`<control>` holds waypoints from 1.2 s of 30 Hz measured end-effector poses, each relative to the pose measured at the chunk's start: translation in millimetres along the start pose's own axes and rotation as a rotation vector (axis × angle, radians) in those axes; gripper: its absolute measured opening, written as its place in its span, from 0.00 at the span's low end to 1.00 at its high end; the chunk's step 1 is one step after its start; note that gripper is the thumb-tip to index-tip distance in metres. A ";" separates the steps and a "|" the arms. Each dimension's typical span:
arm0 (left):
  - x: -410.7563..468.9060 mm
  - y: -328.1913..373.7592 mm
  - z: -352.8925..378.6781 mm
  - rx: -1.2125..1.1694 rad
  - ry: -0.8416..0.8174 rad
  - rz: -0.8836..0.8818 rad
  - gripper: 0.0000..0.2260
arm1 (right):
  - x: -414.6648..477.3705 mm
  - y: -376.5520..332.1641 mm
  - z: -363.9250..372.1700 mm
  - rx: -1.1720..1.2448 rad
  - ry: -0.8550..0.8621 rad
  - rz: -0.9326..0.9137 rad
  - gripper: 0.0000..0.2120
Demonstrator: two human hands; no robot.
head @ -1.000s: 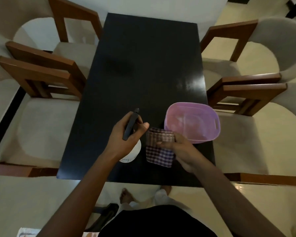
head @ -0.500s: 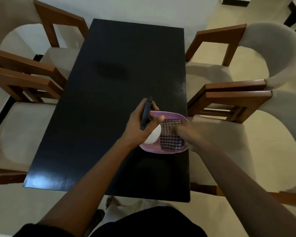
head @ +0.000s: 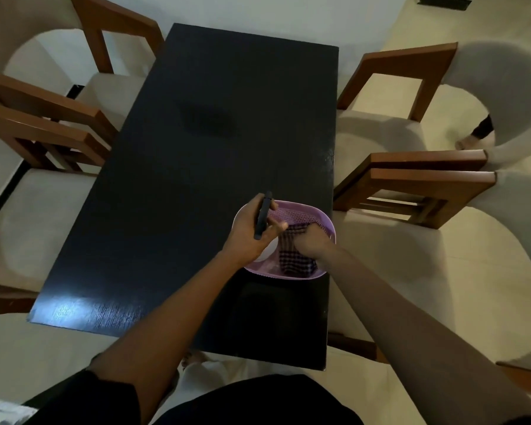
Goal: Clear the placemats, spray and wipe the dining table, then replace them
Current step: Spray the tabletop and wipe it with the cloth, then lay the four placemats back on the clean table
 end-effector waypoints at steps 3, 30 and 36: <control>-3.5 -4.9 -3.6 0.063 -0.063 -0.047 0.22 | -7.0 -6.8 -7.2 -0.286 0.061 -0.074 0.11; -332.3 -73.9 -144.3 0.024 0.766 -0.199 0.12 | -177.4 -130.5 246.6 -0.203 -0.030 -1.012 0.08; -517.5 -137.5 -143.1 -0.105 1.011 -0.433 0.11 | -200.0 -103.8 395.2 -0.344 -0.441 -0.835 0.10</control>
Point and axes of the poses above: each hand's wrist, its own x-axis towards the middle knuckle, its own z-axis out of the palm, y = z × x, the point moved 5 cm from there along x, towards the middle knuckle, and after that the axes turned 9 degrees about -y, right-handed, at the moved point
